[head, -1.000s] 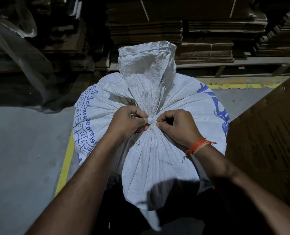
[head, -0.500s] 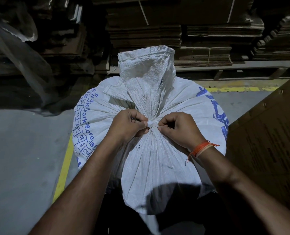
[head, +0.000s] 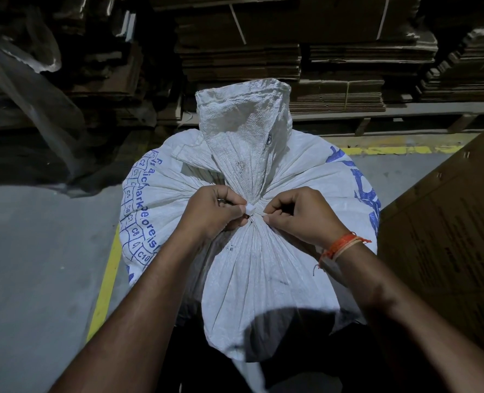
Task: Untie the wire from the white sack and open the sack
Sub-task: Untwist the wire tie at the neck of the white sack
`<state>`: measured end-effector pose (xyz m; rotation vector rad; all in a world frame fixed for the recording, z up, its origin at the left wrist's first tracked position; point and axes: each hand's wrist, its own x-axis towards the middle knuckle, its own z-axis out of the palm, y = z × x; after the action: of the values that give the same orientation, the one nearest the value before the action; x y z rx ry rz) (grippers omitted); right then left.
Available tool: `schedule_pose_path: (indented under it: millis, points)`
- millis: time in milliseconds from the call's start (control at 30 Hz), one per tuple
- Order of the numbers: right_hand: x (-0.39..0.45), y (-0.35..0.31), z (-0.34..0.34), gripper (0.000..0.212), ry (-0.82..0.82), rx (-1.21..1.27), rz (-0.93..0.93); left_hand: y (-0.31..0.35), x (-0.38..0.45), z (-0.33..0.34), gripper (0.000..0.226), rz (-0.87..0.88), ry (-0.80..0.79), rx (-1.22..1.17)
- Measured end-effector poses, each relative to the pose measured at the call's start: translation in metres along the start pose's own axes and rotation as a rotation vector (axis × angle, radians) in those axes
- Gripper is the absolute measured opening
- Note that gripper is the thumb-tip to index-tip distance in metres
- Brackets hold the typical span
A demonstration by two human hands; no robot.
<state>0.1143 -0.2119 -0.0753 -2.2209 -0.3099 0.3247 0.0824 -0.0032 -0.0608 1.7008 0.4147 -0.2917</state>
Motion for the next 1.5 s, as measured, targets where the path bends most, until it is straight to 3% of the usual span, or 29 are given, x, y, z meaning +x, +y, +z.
schedule_pose_path:
  millis: [633,1000,1500]
  points:
    - [-0.001,-0.003,0.019,0.003,0.115,0.002,-0.062,-0.001,0.003,-0.001,0.011,0.002,0.006,0.018]
    - [-0.001,-0.001,-0.002,0.005,-0.023,-0.009,-0.015,0.001,0.001,-0.001,0.017,-0.019,-0.008,-0.012]
    - [-0.002,-0.004,0.019,0.008,0.096,-0.031,-0.078,-0.001,0.003,0.000,0.012,-0.023,0.003,-0.005]
